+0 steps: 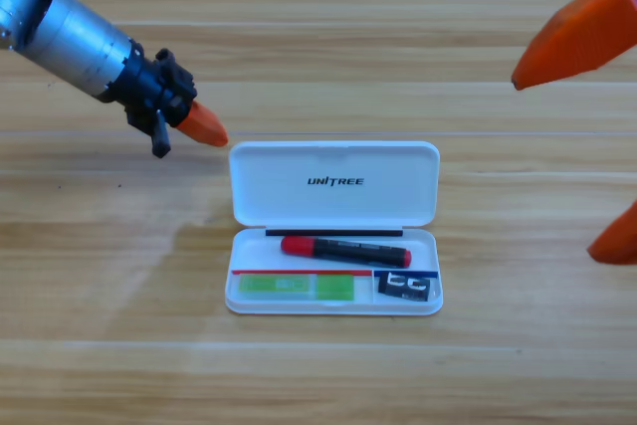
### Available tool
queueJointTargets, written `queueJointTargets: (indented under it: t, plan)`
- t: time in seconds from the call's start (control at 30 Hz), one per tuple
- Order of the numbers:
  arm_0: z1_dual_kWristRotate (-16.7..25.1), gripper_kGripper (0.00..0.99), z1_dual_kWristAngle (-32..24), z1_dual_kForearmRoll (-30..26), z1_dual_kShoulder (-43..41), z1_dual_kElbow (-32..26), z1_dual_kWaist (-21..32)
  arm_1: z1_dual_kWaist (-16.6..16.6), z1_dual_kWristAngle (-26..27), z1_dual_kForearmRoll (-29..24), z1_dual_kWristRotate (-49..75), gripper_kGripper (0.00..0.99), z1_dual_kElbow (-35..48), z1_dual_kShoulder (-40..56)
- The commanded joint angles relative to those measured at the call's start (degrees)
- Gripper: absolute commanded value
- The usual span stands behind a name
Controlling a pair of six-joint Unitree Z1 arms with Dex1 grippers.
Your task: Clean up eraser and pencils
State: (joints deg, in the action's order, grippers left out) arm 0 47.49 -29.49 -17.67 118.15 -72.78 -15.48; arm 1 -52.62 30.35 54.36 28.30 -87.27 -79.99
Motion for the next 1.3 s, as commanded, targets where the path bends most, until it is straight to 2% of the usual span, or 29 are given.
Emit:
queueJointTargets:
  t: [0.03,0.47,1.1,1.3]
  plan:
    - [-0.4,0.0,-0.1,0.9,2.9,-0.3,-3.1,1.6,0.8,-1.5,-0.3,0.989,2.5,3.0]
    - [-2.5,0.0,1.0,-0.7,1.1,-2.5,-9.9,1.6,1.1,-1.5,0.3,0.989,3.9,1.1]
    - [-4.2,0.0,1.6,-5.4,-3.6,-3.8,-14.2,1.6,1.9,-1.5,0.3,0.989,4.1,1.4]
    - [-4.4,0.0,2.4,-6.3,-5.0,-2.3,-16.5,1.6,1.9,-1.5,0.2,0.989,4.1,1.2]
